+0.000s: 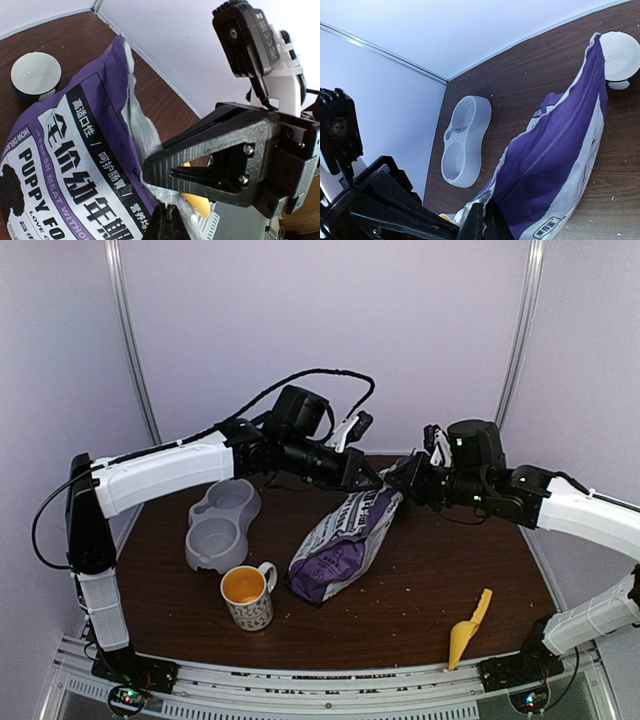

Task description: Serve the pet food

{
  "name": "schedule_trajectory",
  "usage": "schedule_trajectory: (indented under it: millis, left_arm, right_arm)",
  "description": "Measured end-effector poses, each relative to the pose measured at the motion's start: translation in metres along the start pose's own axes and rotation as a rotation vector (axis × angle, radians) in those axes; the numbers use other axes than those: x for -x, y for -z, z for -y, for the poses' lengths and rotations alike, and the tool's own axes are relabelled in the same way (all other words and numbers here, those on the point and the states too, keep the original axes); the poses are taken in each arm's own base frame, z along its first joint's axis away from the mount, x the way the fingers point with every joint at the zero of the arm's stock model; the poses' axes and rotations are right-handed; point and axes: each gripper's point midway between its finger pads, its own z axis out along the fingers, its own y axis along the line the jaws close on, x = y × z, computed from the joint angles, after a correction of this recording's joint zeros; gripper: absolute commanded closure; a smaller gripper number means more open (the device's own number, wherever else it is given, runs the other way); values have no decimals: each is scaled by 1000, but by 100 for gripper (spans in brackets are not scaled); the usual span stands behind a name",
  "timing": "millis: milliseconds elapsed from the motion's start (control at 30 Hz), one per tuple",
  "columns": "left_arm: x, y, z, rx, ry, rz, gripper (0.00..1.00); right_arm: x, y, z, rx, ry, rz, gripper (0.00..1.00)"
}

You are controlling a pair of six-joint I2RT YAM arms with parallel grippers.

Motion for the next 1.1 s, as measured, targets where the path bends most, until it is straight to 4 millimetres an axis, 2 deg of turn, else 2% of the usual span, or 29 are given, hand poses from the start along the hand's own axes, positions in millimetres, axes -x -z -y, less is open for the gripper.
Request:
schedule_trajectory:
  millis: [300,600,800,933,967,1033,1100]
  left_arm:
    - [-2,-5,-4,-13,-13,24,100]
    - [-2,3,-6,8,-49,88,100]
    - [10,15,2,-8,-78,147,100]
    - [14,20,5,-7,-88,170,100]
    - [14,20,5,-7,-88,170,99]
    - [12,19,5,-7,-85,162,84]
    - [12,18,6,-12,-82,151,74]
  right_arm:
    - [-4,-2,7,-18,19,-4,100]
    - [-5,1,11,-129,120,-15,100]
    - [-20,-1,48,-292,179,-69,100]
    - [-22,3,59,-347,197,-78,100]
    - [-22,4,60,-352,198,-78,100]
    - [-21,5,59,-349,199,-73,100]
    - [-18,10,53,-322,194,-53,100]
